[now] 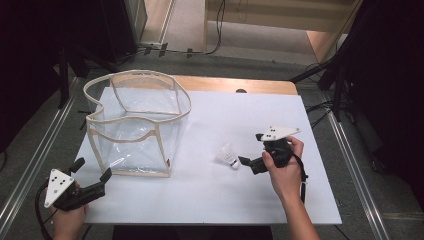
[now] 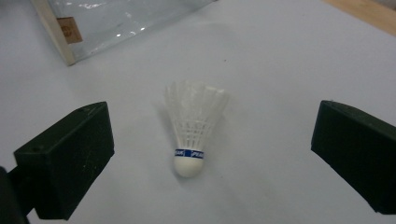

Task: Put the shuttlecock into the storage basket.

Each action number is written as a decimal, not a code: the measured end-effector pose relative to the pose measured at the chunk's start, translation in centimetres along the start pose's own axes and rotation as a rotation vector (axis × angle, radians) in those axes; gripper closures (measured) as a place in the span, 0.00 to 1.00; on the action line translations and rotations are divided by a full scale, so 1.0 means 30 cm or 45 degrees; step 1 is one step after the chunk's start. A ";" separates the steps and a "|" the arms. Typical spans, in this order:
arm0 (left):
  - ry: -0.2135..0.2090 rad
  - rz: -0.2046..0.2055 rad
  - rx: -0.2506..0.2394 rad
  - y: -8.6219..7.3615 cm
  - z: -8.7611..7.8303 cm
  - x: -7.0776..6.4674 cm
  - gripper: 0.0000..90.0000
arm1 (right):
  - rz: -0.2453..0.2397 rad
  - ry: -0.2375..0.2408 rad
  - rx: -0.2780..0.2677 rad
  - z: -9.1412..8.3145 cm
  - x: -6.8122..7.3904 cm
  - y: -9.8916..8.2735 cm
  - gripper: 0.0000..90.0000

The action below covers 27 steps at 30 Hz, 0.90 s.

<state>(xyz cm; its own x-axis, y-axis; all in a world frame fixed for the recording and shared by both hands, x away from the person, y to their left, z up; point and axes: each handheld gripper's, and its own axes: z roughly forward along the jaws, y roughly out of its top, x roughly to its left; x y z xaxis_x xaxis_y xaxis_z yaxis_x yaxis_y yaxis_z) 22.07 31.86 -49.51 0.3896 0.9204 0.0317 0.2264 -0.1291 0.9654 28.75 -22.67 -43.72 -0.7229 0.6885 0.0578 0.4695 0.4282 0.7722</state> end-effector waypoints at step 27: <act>-0.004 0.005 0.003 0.000 0.001 -0.001 0.10 | 0.079 -0.017 0.421 0.162 0.044 0.019 0.26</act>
<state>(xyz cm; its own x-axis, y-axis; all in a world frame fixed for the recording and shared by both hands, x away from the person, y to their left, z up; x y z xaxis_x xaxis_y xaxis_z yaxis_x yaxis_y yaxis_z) 22.07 31.83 -49.52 0.3932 0.9188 0.0350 0.2272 -0.1339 0.9646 30.52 -18.67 -46.27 -0.6821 0.7259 0.0884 0.6531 0.5504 0.5200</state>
